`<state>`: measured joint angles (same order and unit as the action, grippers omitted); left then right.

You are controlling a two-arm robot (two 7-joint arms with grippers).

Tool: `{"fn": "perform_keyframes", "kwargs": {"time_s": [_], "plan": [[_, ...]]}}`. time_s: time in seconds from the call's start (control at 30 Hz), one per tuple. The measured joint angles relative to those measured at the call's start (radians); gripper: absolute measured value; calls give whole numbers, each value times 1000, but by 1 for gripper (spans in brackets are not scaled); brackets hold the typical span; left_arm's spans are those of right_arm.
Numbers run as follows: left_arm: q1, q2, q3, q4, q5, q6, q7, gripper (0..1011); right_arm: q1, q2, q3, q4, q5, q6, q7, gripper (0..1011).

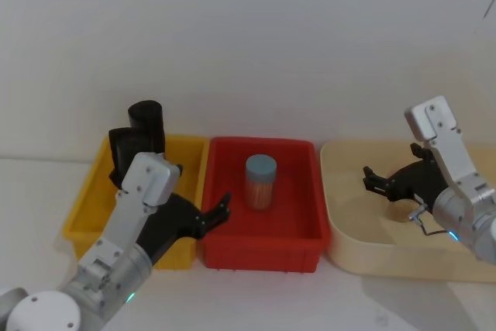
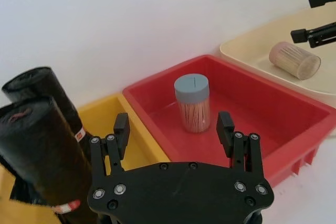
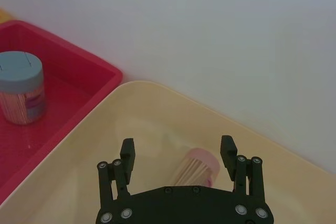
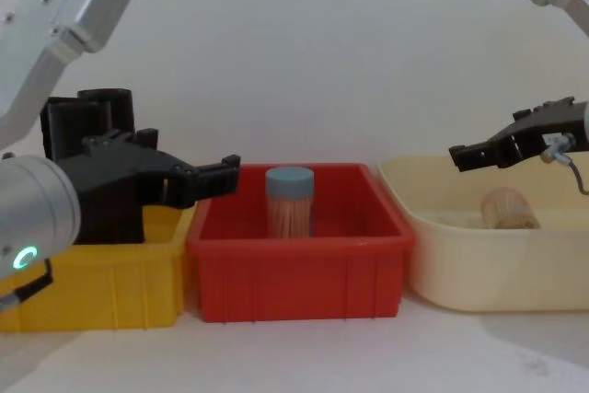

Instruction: Pick up the garbage bag with the one hand and transfer it to the other hand.

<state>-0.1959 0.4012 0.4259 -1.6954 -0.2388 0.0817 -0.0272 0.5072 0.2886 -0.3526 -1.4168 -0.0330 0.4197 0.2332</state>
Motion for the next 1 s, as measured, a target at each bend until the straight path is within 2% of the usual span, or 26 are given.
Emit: {"fn": "perform_keyframes", "kwargs": {"time_s": [0.17, 0.5, 0.6, 0.77, 1.0], "plan": [[38, 10, -22, -48, -15, 46, 14, 1001, 0, 1, -1, 1, -1, 1, 0, 999], [113, 23, -86, -144, -36, 153, 81, 1001, 0, 1, -1, 2, -2, 2, 0, 999], [128, 28, -116, -170, -41, 192, 104, 1000, 0, 2, -1, 3, -3, 2, 0, 999], [127, 36, -150, -181, -48, 237, 120, 1001, 0, 2, -1, 3, -4, 2, 0, 999], [105, 48, -175, -170, -59, 272, 111, 1001, 0, 2, -1, 3, -4, 2, 0, 999]]}}
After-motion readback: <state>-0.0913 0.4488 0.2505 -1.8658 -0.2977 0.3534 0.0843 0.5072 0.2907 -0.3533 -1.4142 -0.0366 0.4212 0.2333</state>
